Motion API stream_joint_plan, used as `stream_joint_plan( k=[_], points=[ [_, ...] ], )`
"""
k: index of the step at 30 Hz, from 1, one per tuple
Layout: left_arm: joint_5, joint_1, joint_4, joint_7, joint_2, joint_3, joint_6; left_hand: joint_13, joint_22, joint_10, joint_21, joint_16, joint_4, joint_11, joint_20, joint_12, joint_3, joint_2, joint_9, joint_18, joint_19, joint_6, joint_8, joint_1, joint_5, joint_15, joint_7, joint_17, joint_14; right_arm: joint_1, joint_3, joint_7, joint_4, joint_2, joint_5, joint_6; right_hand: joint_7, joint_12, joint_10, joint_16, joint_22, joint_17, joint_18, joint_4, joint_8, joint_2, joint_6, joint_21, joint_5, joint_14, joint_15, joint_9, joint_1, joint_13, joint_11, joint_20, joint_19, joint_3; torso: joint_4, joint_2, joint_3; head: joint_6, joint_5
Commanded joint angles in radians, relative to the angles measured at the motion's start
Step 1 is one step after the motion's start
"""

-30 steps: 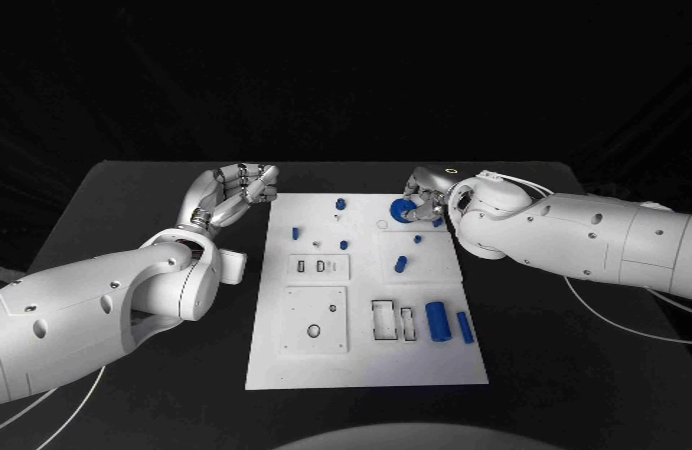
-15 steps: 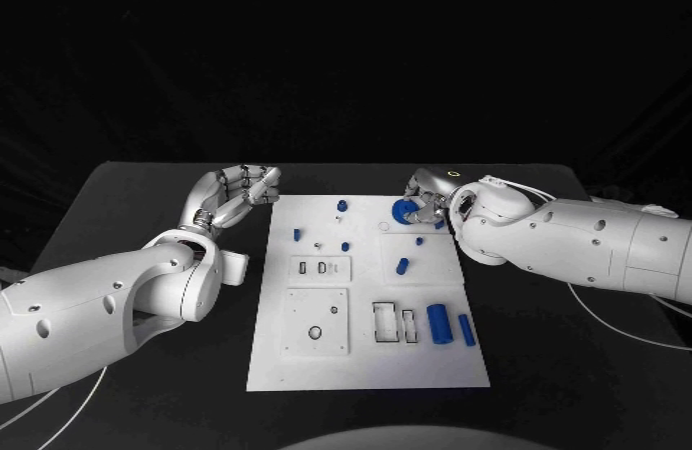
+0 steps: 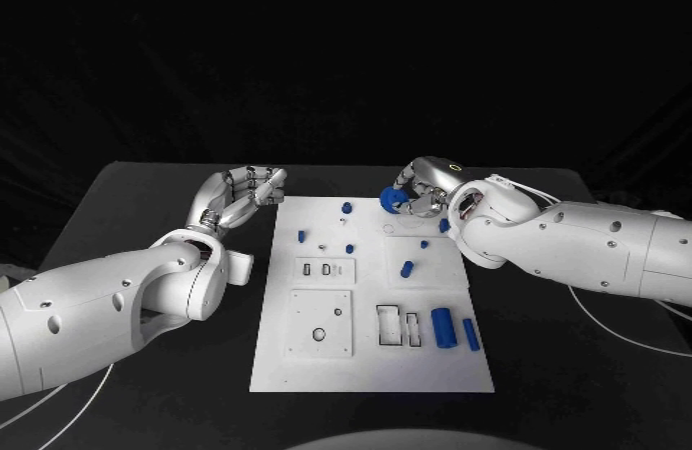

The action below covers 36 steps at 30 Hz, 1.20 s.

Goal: Assemble the parts on the task board

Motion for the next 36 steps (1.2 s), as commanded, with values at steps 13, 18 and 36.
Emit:
stream_joint_plan(
  k=[13, 18, 36],
  points=[
    [-0.005, 0.0, -0.001, 0.009, 0.003, 0.001, 0.007, 0.0, -0.001, 0.003, -0.007, 0.001, 0.001, 0.005, 0.001, -0.005, -0.005, 0.012, 0.001, 0.011, -0.01, 0.007, -0.005, 0.003, 0.007, 0.001, 0.033, 0.002, -0.01, 0.003, 0.002, 0.069, 0.006, 0.082, 0.021, -0.019, -0.035, 0.003, 0.105, 0.004, 0.263, 0.263, -0.014, -0.002, 0.033, 0.002, 0.056, 0.004, 0.003, 0.104, -0.007, 0.047, -0.007, 0.263, -0.007, -0.01, 0.105, 0.007, 0.0013, 0.0, -0.0021, 0.0, 0.023],
    [-0.005, 0.0, 0.001, 0.009, 0.002, 0.001, 0.007, 0.0, -0.001, 0.003, -0.007, 0.001, 0.001, 0.005, 0.001, -0.005, -0.006, 0.012, 0.001, 0.011, -0.01, 0.007, -0.005, 0.003, 0.007, 0.001, 0.033, 0.002, -0.01, 0.0, 0.002, 0.071, -0.012, 0.116, 0.02, 0.004, -0.034, 0.003, 0.105, 0.004, 0.263, 0.263, -0.014, -0.003, 0.031, 0.002, 0.055, 0.004, 0.002, 0.104, -0.007, 0.047, -0.008, 0.263, -0.006, -0.01, 0.105, 0.007, 0.002, 0.001, -0.0018, 0.0, 0.027],
    [-0.005, 0.001, 0.008, 0.008, -0.004, 0.001, 0.004, 0.0, -0.001, 0.003, -0.007, 0.001, 0.001, 0.005, 0.001, -0.005, -0.006, 0.012, 0.001, 0.011, -0.01, 0.007, -0.005, 0.003, 0.007, 0.001, 0.033, 0.002, -0.01, -0.03, 0.002, 0.051, -0.086, 0.189, -0.002, 0.089, -0.031, 0.003, 0.105, 0.004, 0.263, 0.263, -0.014, -0.005, 0.023, 0.003, 0.051, 0.004, -0.014, 0.104, -0.005, 0.046, -0.014, 0.263, -0.003, -0.009, 0.105, 0.011, 0.0, 0.0, -0.0006, -0.011, 0.032]
  ],
)
